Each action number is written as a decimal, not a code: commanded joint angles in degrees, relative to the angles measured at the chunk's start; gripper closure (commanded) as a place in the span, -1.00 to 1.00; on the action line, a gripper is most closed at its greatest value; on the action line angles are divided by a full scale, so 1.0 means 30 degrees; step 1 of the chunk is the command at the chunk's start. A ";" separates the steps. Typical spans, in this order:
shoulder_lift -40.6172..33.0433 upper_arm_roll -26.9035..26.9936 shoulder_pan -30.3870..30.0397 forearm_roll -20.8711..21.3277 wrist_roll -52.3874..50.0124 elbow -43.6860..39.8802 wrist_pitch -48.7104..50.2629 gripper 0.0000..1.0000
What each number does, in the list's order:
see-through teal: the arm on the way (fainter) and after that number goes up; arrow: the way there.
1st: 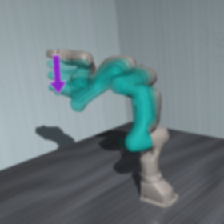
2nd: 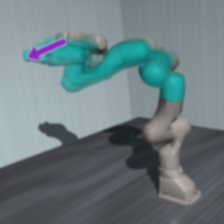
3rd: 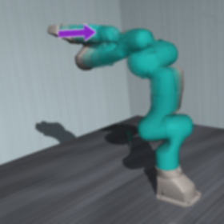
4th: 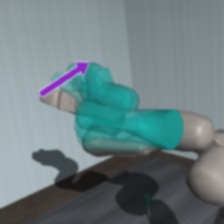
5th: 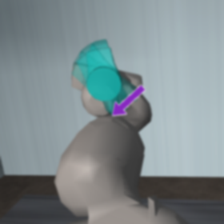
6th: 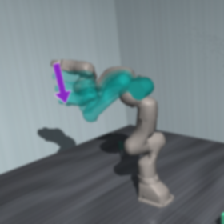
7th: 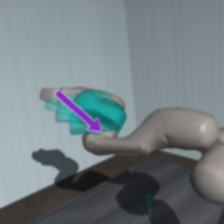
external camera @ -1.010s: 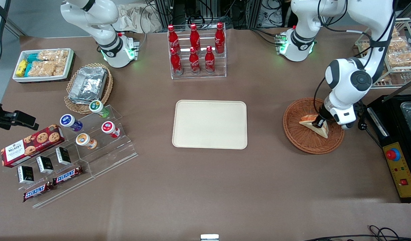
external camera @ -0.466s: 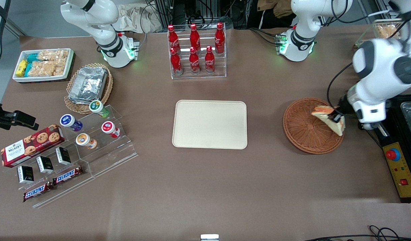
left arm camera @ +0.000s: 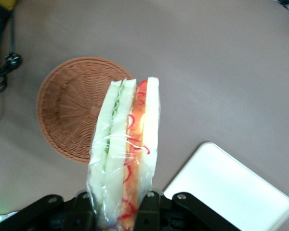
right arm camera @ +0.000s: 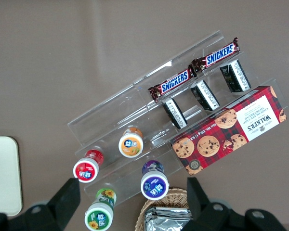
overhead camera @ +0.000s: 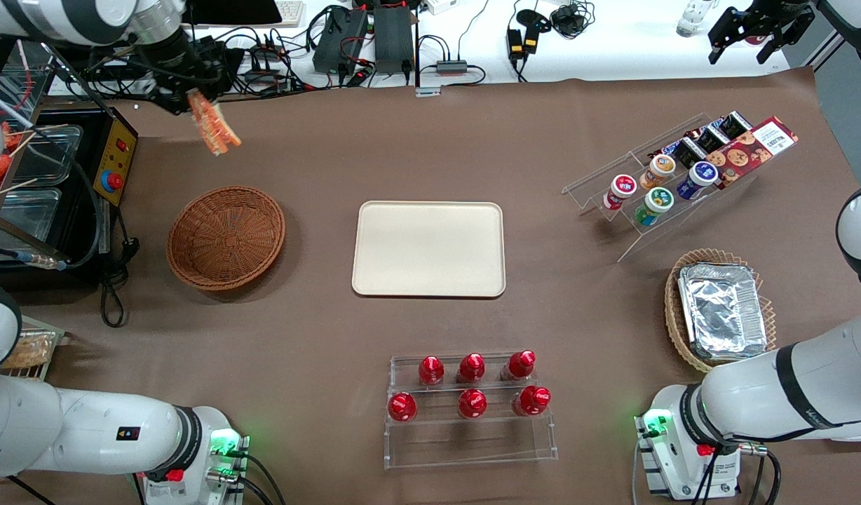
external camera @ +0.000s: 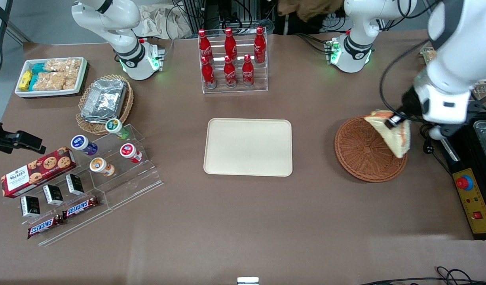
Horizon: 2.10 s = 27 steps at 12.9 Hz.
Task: Place sandwich from basket to tray
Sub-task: 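Carry the held sandwich with the left gripper over the cream tray, then lower the sandwich onto the tray and open the left gripper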
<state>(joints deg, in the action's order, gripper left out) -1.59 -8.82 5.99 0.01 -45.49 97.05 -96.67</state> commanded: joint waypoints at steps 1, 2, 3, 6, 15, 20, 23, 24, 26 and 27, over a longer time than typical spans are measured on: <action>0.0675 -0.2091 -0.0062 0.0171 0.0631 -0.1060 0.0523 1.00; 0.0907 -0.2824 -0.0004 0.0201 0.0632 -0.1031 0.0407 1.00; 0.1084 -0.3673 0.0025 0.0404 0.0603 -0.0827 0.0174 1.00; 0.1730 -0.5758 0.0113 0.0728 -0.0912 0.2410 -0.4550 1.00; 0.5971 -0.6025 0.3392 0.7042 -0.5392 0.8052 -1.3860 1.00; 0.8815 -0.6025 0.4069 1.1620 -0.8594 0.8052 -1.5090 1.00; 0.9523 -0.5996 0.4039 1.2534 -0.8919 0.7817 -1.5532 -0.45; 0.9494 -0.5996 0.3952 1.2535 -0.8919 0.7817 -1.5503 -0.99; 0.9261 -0.5996 0.3864 1.2477 -0.8948 0.7759 -1.5474 -1.00; 0.8882 -0.6025 0.3806 1.2186 -0.8948 0.7527 -1.5328 -1.00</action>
<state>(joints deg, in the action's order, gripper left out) 26.11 -26.96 17.65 35.84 -70.72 120.63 -142.64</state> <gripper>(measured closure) 0.493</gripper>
